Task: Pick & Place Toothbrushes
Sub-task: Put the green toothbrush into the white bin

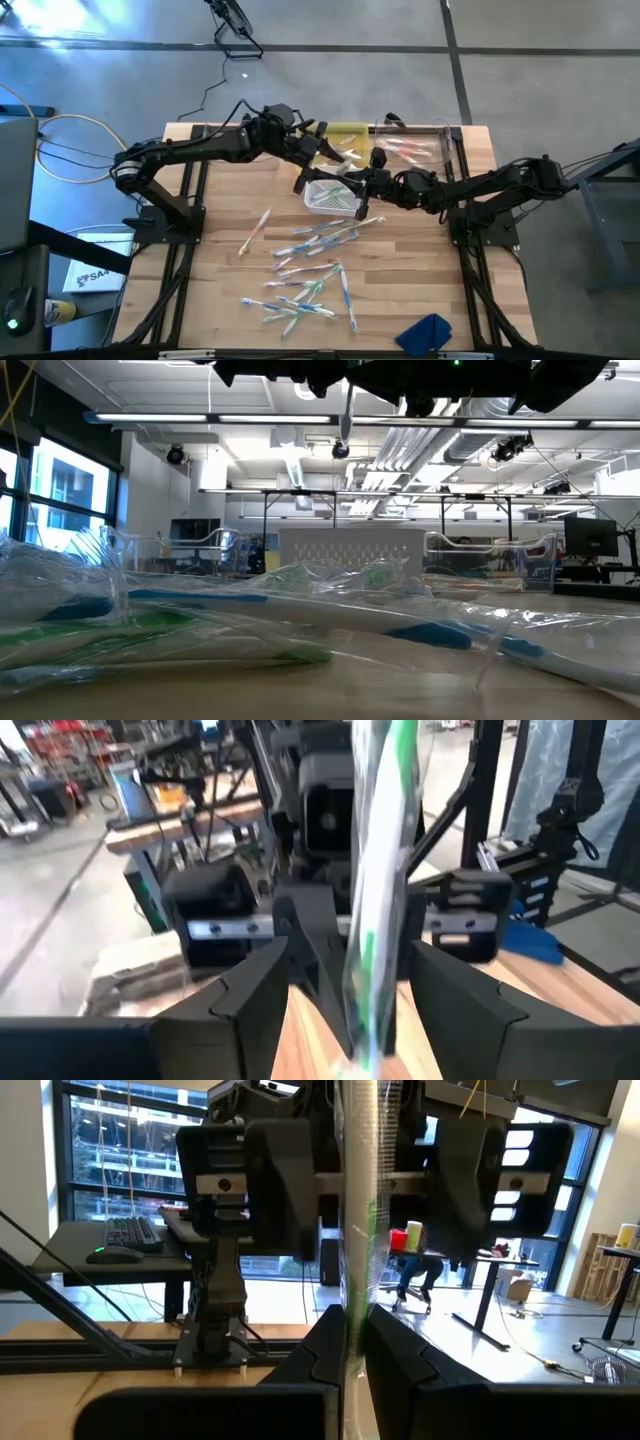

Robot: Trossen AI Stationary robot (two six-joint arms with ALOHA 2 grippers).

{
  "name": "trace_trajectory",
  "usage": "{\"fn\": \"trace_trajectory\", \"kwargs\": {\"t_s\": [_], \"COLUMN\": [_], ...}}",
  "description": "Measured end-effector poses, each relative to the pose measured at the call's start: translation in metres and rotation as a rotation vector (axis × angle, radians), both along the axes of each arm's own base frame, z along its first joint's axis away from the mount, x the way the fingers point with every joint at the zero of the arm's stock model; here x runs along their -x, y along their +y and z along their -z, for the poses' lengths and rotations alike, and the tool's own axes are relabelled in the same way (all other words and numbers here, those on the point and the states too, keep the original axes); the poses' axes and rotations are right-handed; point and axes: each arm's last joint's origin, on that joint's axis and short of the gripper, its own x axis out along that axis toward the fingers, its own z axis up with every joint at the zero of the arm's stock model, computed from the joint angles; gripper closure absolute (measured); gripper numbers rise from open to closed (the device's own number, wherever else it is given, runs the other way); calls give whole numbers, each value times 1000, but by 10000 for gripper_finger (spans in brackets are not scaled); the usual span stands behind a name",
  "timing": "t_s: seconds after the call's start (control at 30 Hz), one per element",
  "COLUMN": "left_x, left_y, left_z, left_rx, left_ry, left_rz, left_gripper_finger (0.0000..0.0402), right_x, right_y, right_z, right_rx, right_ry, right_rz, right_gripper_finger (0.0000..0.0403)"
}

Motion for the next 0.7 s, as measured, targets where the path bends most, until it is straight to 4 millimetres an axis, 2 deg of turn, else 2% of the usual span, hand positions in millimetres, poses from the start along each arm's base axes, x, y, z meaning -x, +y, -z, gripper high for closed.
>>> {"fn": "trace_trajectory", "kwargs": {"t_s": [0.23, 0.47, 0.7], "left_x": [0, 0, 11], "left_y": [1, 2, -2], "left_z": [3, 3, -8], "left_rx": [-11, -114, -179], "left_ry": [27, 4, -51], "left_rz": [-50, -77, -45], "left_gripper_finger": [202, 202, 202], "right_x": [0, 0, 0], "right_y": [0, 0, 0], "right_z": [0, 0, 2], "right_rx": [0, -16, -20], "right_ry": [0, -4, 13], "right_rz": [1, 7, 4], "right_gripper_finger": [388, 388, 388]}}
